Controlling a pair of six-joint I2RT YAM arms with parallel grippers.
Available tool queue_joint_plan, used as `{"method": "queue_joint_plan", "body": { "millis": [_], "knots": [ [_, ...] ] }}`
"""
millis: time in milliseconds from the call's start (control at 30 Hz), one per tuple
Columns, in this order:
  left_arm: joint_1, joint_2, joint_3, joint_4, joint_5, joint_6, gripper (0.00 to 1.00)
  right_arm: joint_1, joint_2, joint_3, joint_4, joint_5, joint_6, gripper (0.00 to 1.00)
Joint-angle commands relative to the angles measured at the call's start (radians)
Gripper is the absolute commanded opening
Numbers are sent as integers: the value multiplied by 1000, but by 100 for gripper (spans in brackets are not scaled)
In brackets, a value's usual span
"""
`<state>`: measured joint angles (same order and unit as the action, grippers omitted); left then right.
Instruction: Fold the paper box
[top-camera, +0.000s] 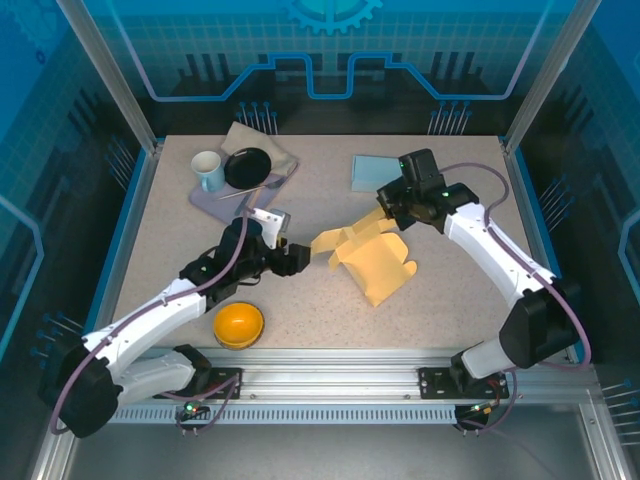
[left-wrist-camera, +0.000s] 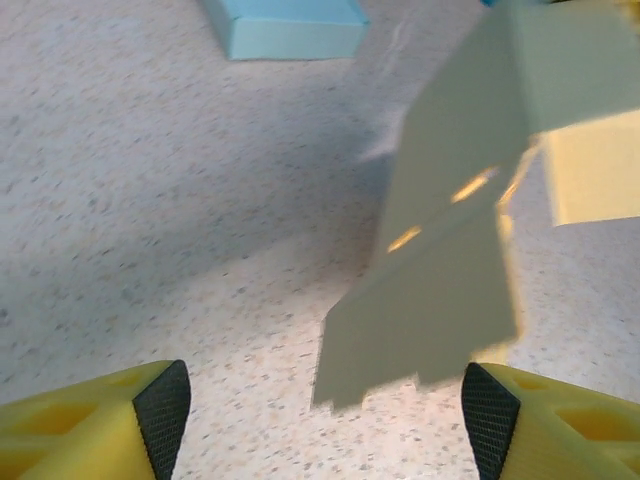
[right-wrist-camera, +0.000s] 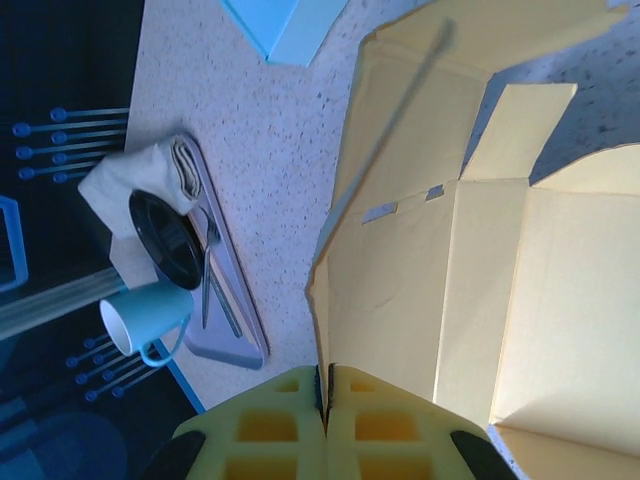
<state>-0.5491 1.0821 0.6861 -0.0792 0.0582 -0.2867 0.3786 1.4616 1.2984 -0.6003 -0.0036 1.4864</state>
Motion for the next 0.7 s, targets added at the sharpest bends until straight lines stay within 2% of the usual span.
{"method": "queue_joint_plan", "body": {
  "millis": [0, 200, 300, 400, 533, 667],
  "knots": [
    [35, 7, -68, 80, 70, -141, 75, -32, -66, -11, 10, 6, 32, 0],
    [41, 25, -110, 195, 98, -225, 75, -92, -116, -4, -12, -7, 15, 0],
    [41, 133, -65, 202, 158, -249, 74, -110, -128, -11, -10, -49, 16, 0],
    [30, 223, -37, 282, 223, -280, 74, -116, -150, -35, 7, -65, 41, 0],
    [-11, 313, 40, 288, 203, -246, 74, -127, -178, -78, 54, -95, 93, 0],
    [-23, 377, 100, 320, 231, -249, 74, -134, -186, -88, 66, -113, 107, 0]
  ]
}}
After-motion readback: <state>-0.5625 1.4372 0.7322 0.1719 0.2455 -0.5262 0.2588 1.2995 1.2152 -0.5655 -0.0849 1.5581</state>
